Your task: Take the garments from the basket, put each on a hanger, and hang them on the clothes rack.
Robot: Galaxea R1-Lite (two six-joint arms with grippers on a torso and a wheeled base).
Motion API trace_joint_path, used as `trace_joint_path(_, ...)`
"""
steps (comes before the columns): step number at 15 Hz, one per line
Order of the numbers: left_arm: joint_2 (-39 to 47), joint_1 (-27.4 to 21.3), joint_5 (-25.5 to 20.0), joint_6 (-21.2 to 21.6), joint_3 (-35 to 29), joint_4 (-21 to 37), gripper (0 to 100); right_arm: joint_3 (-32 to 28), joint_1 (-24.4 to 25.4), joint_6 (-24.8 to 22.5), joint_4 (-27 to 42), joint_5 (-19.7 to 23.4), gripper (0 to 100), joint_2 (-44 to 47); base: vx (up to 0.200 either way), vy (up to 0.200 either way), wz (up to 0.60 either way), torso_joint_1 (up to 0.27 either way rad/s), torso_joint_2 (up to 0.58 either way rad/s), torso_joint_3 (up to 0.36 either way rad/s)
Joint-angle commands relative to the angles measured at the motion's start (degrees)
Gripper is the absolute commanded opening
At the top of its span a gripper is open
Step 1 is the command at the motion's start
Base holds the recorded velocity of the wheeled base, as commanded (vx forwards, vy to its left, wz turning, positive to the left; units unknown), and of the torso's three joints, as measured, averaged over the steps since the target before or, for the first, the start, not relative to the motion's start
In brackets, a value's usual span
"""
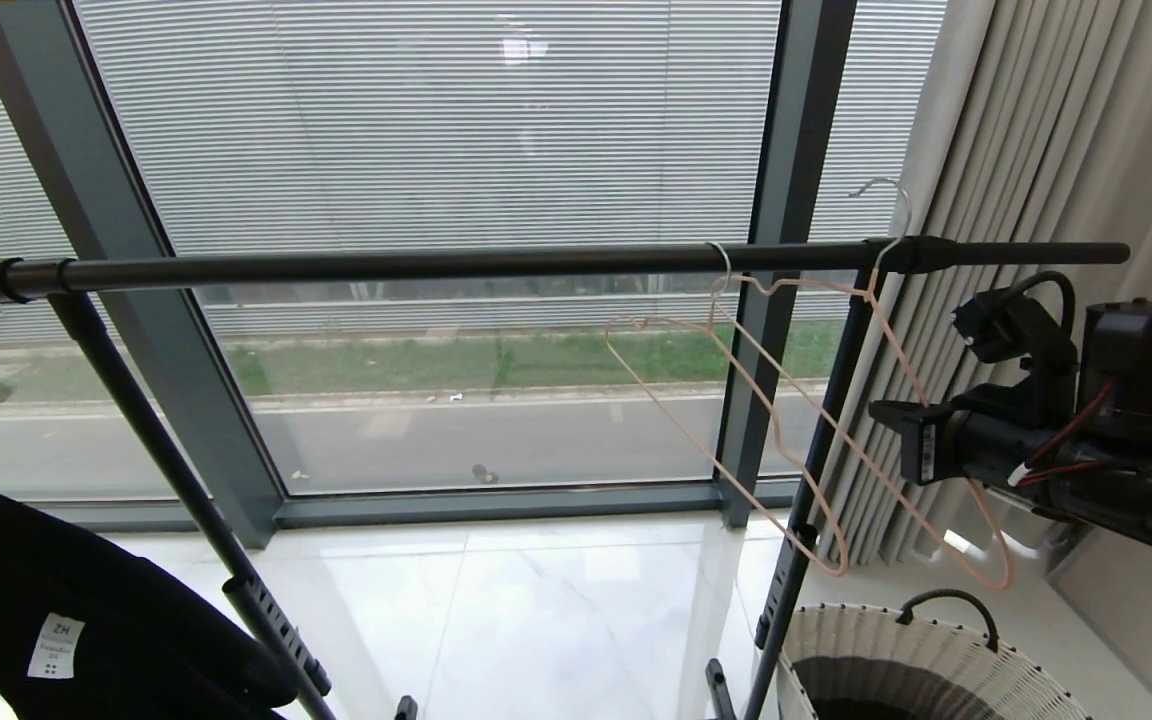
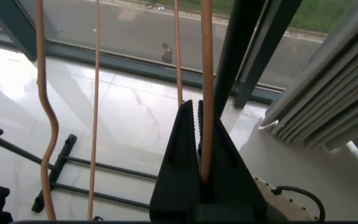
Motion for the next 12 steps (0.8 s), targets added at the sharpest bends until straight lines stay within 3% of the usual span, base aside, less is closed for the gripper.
trace_joint_path(1,0.05,-0.01,0.05,0.02,-0.18,0.00,0,2.21,0.77,-0.14,-0.08,-0.11,0,-3.17,-0.200,0.000,0.00,0.017,0.01,0.007)
trace_joint_path(12,0.05,-0.09,-0.12,0.19,-0.54,0.00,0,5.28,1.30,-0.41,0.10,-0.11,0,-8.00,-0.200,0.000,0.00,0.000,0.00,0.004)
